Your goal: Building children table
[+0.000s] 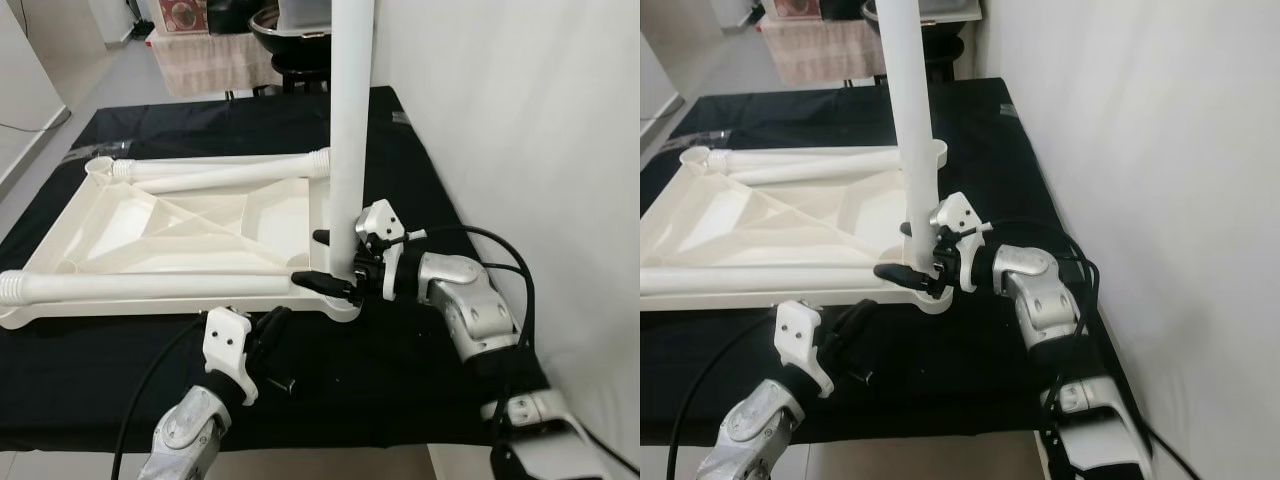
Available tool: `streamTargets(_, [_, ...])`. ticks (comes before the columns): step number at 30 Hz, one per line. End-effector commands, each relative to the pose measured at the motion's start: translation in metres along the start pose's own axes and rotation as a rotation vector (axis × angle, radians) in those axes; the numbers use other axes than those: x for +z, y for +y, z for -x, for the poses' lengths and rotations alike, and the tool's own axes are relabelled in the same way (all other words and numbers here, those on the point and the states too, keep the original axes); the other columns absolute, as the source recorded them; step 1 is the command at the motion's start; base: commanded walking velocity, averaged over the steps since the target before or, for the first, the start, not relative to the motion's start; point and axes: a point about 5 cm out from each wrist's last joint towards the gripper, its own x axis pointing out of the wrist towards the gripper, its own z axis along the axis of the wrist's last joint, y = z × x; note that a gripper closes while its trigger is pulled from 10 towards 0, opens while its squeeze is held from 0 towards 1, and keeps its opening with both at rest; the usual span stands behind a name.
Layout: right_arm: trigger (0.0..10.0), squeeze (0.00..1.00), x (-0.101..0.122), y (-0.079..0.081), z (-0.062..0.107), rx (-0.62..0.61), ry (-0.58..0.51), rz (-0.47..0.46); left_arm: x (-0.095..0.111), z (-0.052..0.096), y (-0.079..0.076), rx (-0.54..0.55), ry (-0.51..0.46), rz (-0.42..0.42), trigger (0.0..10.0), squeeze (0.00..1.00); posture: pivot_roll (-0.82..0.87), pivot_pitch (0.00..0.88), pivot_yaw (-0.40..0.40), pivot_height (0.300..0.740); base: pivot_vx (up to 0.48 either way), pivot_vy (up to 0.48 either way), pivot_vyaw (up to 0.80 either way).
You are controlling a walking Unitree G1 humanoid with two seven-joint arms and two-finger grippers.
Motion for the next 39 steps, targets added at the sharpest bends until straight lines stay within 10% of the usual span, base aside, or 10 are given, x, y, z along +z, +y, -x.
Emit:
streamTargets(1, [0.3, 0.0, -0.002, 0.006, -0.007, 0.065, -0.016, -0.009, -0.002, 0.002, 0.0, 0.005, 0.01, -0.001, 10.0, 0.0, 0.01, 0.117, 0.006, 0.74, 0.0, 0.0, 0.0])
streamTargets(16, [0.0, 0.0, -0.022, -0.003, 0.026, -0.163, 0.043, -0.015, 0.0, 0.003, -0.001, 0.006, 0.003, 0.0, 10.0, 0.0, -0.01, 0.148, 0.007, 0.74, 0.0, 0.0, 0.0])
streamTargets(22, [0.0, 0.0, -0.061, 0.029, 0.008, -0.791, 0.146, -0.161, 0.002, 0.006, 0.002, 0.004, 0.001, 0.003, 10.0, 0.0, -0.04, 0.167, 0.019, 0.74, 0.0, 0.0, 0.0])
streamTargets(31, [0.0, 0.0, -0.062, 0.047, -0.018, -0.747, 0.122, -0.163, 0.001, 0.004, 0.004, -0.001, 0.005, 0.003, 10.0, 0.0, -0.04, 0.157, 0.023, 0.74, 0.0, 0.0, 0.0])
streamTargets(32, [3.4, 0.0, -0.059, 0.039, -0.016, -0.758, 0.114, -0.152, 0.001, 0.003, 0.003, 0.001, 0.003, 0.005, 10.0, 0.0, -0.04, 0.149, 0.012, 0.74, 0.0, 0.0, 0.0])
streamTargets(34, [3.4, 0.0, -0.059, 0.039, -0.016, -0.758, 0.114, -0.152, 0.001, 0.003, 0.003, 0.001, 0.003, 0.005, 10.0, 0.0, -0.04, 0.149, 0.012, 0.74, 0.0, 0.0, 0.0])
streamTargets(35, [10.0, 0.0, -0.056, 0.034, -0.015, -0.757, 0.102, -0.157, 0.001, 0.002, 0.003, 0.006, 0.0, 0.005, 10.0, 0.0, -0.04, 0.149, 0.012, 0.74, 0.0, 0.0, 0.0])
streamTargets(37, [10.0, 0.0, -0.049, 0.031, -0.016, -0.739, 0.077, -0.149, 0.001, 0.002, 0.004, 0.011, -0.002, 0.004, 10.0, 0.0, -0.04, 0.147, 0.011, 0.74, 0.0, 0.0, 0.0])
streamTargets(38, [10.0, 1.0, -0.039, 0.027, -0.018, -0.674, 0.026, -0.142, 0.001, 0.002, 0.004, 0.013, -0.003, 0.004, 10.0, 0.0, -0.04, 0.145, 0.012, 0.74, 0.0, 0.0, 0.0])
streamTargets(39, [10.0, 1.0, -0.031, 0.028, -0.019, -0.639, -0.006, -0.138, 0.001, 0.002, 0.003, 0.013, -0.004, 0.005, 10.0, 0.0, -0.04, 0.145, 0.012, 0.74, 0.0, 0.0, 0.0])
